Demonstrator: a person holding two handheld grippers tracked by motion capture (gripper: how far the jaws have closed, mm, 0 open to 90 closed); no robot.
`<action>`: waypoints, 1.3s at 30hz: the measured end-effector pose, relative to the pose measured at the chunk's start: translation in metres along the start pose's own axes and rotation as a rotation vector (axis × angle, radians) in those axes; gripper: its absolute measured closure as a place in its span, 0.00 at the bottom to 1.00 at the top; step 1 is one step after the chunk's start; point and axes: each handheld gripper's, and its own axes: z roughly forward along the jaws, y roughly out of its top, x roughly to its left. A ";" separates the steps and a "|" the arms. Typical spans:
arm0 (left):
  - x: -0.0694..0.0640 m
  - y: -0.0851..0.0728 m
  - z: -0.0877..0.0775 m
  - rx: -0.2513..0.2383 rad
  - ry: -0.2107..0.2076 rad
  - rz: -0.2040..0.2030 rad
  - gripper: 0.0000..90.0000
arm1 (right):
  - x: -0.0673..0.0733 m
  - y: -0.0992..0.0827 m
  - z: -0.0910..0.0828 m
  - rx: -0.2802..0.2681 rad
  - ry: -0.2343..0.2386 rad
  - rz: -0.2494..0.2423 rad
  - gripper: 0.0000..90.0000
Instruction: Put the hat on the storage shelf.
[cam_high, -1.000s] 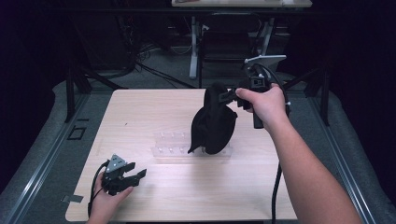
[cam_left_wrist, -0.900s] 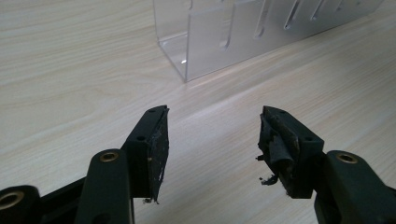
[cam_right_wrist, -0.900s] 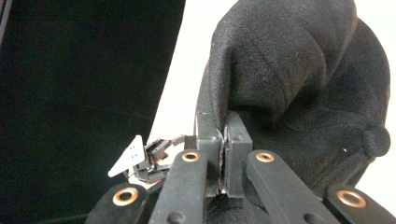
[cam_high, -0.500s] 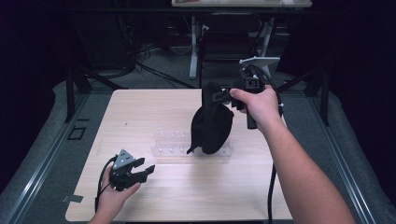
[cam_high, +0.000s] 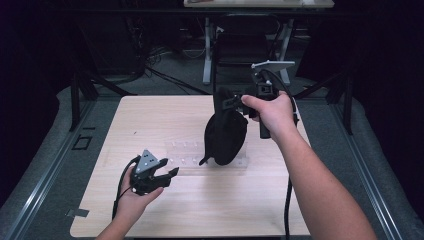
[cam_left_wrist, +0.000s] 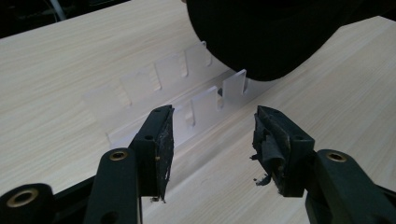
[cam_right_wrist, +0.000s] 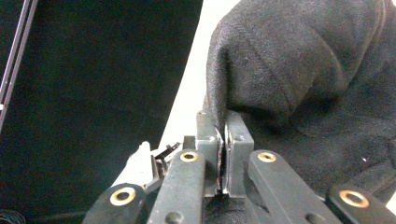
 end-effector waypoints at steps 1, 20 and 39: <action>0.000 0.000 0.000 0.000 0.000 0.000 0.54 | 0.000 0.000 0.000 0.000 0.000 0.000 0.97; -0.049 0.037 0.021 -0.021 -0.062 0.143 0.75 | 0.007 0.001 0.009 -0.005 0.030 -0.008 0.96; -0.061 0.058 0.030 -0.016 -0.045 0.197 0.88 | 0.009 0.001 0.013 -0.003 0.037 -0.013 0.95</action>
